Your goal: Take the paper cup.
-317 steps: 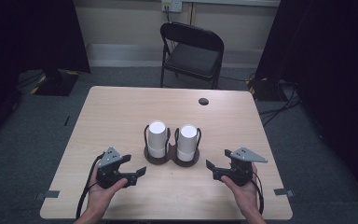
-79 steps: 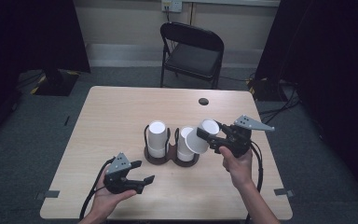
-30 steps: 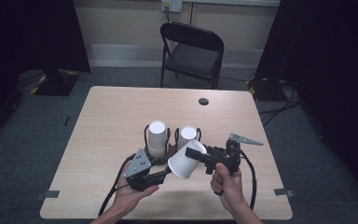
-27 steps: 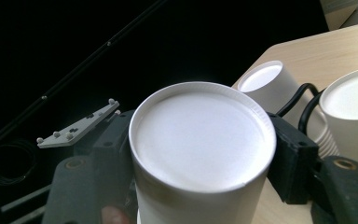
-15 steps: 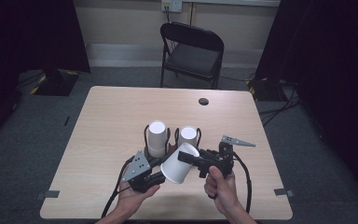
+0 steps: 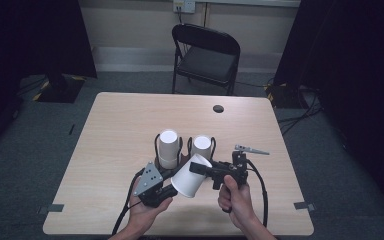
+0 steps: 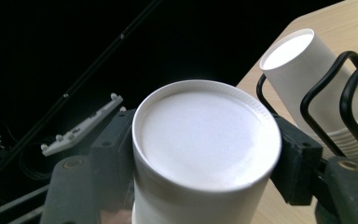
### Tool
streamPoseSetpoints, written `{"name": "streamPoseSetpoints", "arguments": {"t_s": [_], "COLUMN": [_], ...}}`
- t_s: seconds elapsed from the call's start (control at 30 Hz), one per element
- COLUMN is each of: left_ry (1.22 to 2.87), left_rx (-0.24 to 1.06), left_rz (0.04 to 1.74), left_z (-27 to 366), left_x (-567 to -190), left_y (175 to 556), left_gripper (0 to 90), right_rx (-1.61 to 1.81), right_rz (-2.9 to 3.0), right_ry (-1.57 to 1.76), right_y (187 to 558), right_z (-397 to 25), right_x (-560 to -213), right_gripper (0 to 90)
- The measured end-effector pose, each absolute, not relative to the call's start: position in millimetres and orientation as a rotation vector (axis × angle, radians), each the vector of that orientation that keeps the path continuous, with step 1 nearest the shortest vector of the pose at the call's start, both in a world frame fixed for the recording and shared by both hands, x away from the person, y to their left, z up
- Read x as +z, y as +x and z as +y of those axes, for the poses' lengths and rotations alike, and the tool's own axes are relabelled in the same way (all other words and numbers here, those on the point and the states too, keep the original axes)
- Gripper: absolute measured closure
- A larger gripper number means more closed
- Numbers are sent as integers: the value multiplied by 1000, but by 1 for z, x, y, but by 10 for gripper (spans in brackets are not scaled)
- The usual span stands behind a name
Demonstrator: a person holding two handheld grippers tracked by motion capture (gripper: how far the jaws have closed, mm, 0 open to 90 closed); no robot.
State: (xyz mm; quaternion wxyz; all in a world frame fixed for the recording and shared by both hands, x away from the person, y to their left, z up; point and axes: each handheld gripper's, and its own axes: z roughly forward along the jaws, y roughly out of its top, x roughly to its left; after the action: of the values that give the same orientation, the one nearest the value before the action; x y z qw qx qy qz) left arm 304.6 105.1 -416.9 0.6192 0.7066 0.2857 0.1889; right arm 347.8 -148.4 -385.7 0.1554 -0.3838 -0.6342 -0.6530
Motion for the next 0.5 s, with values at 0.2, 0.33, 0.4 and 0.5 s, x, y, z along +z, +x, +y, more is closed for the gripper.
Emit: {"name": "streamPoseSetpoints", "arguments": {"t_s": [0.2,0.33,0.4,0.5], "left_ry": [1660,1678,1674,1683], "left_rx": [379,350,343,322], "left_rz": [658,630,631,624], "left_z": [107,105,105,107], "left_x": [-416,-414,-414,-414], "left_y": [305,303,303,304], "left_gripper": [788,828,837,840], "right_rx": [-1859,-1862,-1870,-1876], "right_rz": [-1926,-1950,-1993,-2007], "right_ry": [-1114,-1107,-1117,-1110], "right_y": [347,347,347,346], "right_z": [-143,-144,-144,-143], "right_x": [-387,-387,-386,-385], "right_gripper": [247,197,182,175]}}
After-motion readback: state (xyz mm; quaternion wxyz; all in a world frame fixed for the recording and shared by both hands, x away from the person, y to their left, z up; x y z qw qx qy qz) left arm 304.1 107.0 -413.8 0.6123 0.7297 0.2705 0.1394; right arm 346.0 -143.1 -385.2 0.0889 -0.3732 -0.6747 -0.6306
